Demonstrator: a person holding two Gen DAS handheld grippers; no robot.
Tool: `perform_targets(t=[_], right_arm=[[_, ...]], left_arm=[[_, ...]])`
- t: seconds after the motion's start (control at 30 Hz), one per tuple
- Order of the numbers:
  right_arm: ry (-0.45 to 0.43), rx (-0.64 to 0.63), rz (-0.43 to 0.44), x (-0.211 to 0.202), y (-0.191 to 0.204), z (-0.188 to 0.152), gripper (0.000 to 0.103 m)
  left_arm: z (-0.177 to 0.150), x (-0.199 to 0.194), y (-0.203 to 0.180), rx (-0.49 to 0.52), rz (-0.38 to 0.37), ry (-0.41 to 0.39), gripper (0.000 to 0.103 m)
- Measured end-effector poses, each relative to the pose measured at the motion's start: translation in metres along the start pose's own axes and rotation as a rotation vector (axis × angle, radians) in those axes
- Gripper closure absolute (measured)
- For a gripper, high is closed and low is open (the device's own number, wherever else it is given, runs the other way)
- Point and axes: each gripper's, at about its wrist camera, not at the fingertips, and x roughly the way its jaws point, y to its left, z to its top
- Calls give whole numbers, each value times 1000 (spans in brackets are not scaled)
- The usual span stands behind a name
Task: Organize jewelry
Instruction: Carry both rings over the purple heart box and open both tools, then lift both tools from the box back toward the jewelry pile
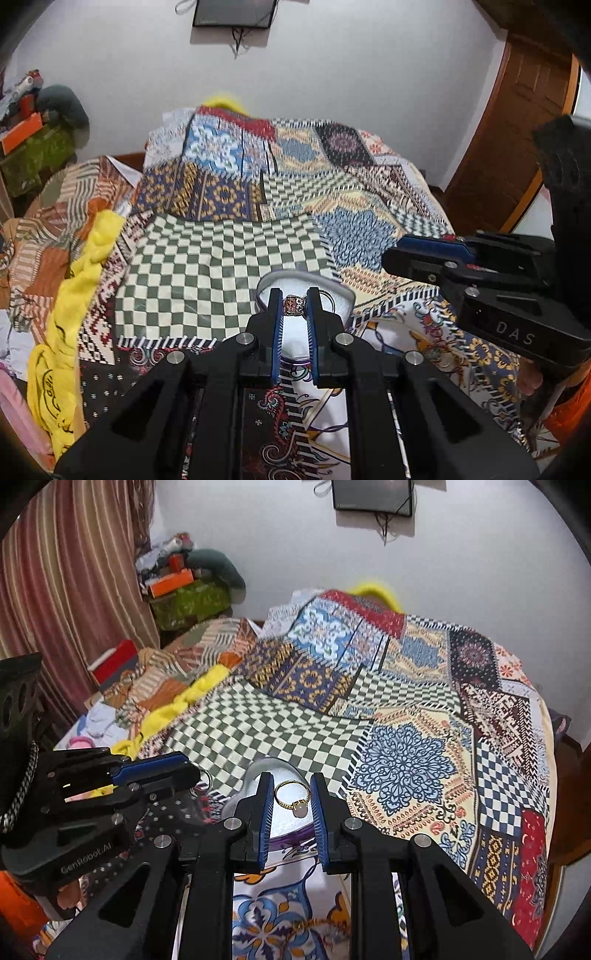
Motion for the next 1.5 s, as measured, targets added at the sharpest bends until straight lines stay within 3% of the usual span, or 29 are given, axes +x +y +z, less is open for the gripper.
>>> perform_targets(t=[0.27,0.6,1.13,1.27,1.5], right_arm=[[136,-5,15,40,-2,0,85],[250,56,67,74,-9,-2,85],[288,66,53,83,-12,-5,84],[268,52,35,77,-10,-6,75],[233,33,2,59,-7,-6,73]], left_arm=[[-8,40,6,3,-22,95,92],[-11,64,7,18,-28,147,92],[-14,57,11,18,-15,160,91],[-14,47,14,4,-11,145,82],[-12,27,12,6,4,113,81]])
